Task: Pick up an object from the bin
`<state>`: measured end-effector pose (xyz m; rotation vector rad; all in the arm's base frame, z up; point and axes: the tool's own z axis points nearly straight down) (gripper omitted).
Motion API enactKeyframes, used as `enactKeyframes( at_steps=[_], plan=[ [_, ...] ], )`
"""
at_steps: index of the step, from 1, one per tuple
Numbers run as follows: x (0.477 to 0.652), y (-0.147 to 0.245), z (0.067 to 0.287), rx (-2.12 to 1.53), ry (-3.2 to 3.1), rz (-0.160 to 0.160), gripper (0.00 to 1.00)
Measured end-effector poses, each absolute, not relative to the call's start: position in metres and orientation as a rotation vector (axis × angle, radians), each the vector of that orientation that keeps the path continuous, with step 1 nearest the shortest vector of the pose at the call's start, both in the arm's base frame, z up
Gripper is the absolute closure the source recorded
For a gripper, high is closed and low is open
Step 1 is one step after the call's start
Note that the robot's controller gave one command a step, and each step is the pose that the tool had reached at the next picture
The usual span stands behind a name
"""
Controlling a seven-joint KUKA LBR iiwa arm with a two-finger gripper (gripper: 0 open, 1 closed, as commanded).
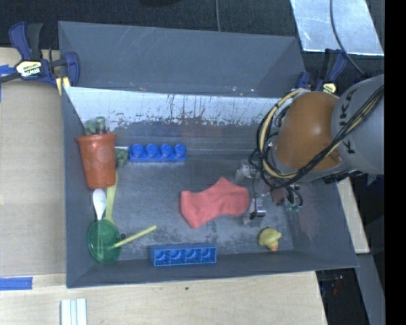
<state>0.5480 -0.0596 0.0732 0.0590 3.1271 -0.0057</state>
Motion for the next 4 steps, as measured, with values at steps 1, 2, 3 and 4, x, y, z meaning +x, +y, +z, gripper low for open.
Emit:
enactKeyframes(
  at_steps=[1, 2, 3, 4],
  plan=[
    [0.529, -0.031, 0.071, 0.193, 3.118, -0.001, 0.0],
    [0.543, -0.018, 0.072, 0.409, 3.087, -0.002, 1.0],
    [0.543, -0.018, 0.072, 0.409, 3.087, -0.002, 1.0],
    [0.534, -0.02, 0.118, 0.417, 3.097, -0.003, 1.0]
  ],
)
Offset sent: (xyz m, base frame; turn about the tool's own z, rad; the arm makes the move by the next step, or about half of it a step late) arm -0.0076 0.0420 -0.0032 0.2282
